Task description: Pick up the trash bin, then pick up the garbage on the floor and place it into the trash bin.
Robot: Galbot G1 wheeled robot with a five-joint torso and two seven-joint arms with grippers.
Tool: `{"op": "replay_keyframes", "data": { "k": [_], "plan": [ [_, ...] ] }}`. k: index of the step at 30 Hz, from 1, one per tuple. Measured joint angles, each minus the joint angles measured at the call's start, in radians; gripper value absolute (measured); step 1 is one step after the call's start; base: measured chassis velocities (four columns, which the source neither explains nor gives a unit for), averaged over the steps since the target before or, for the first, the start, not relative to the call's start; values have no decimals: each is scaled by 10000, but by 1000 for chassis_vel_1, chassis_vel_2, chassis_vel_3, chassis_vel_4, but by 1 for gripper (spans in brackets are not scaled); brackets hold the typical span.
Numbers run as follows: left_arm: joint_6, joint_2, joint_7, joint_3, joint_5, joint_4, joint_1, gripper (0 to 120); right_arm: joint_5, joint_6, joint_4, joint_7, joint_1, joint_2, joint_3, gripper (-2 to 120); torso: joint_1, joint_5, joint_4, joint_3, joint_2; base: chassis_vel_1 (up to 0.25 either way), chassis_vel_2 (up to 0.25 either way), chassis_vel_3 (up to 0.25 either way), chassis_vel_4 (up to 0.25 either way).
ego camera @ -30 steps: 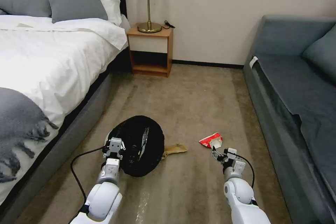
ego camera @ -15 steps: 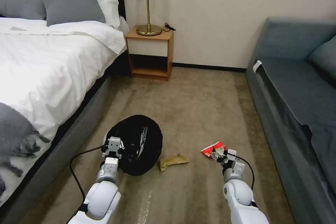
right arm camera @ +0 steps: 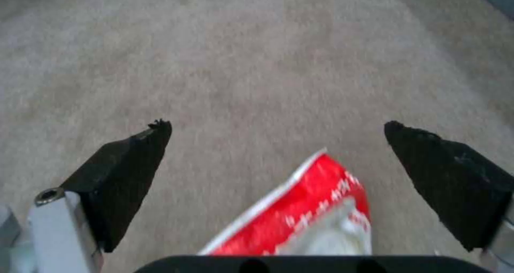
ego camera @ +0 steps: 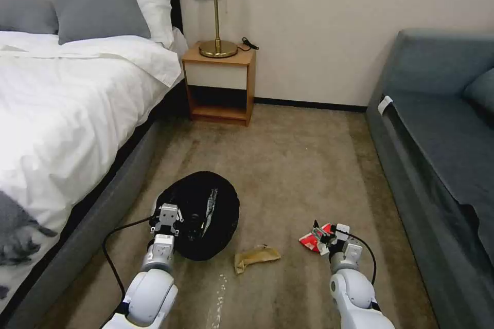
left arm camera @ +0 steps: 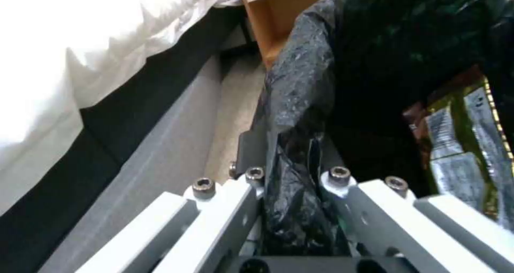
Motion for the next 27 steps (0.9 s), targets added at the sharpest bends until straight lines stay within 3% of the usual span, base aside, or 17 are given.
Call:
{"op": "replay_keyframes", "data": {
  "k": [12,17,22,27],
  "plan": [
    [2,-66,0,24,76,-73,36,4,-80,71,207,-191,-123,-156,-52,100,0,2,0,0,0,-120,119,125,-112],
    [12,-48,0,-6,80,-73,36,4,-157,-92,401,-727,-149,-587,-404,100,1,1,-1,0,0,-99,80,80,-102],
    [15,-21,-1,-88,163,-104,122,4,-174,-688,571,-1417,199,-1119,-1081,100,0,-1,-1,0,1,-11,12,9,-8],
    [65,-17,-16,-167,318,-286,190,4,82,-1862,739,-2132,950,-1740,-2226,100,0,-1,2,0,0,0,0,0,0]
  ]
}}
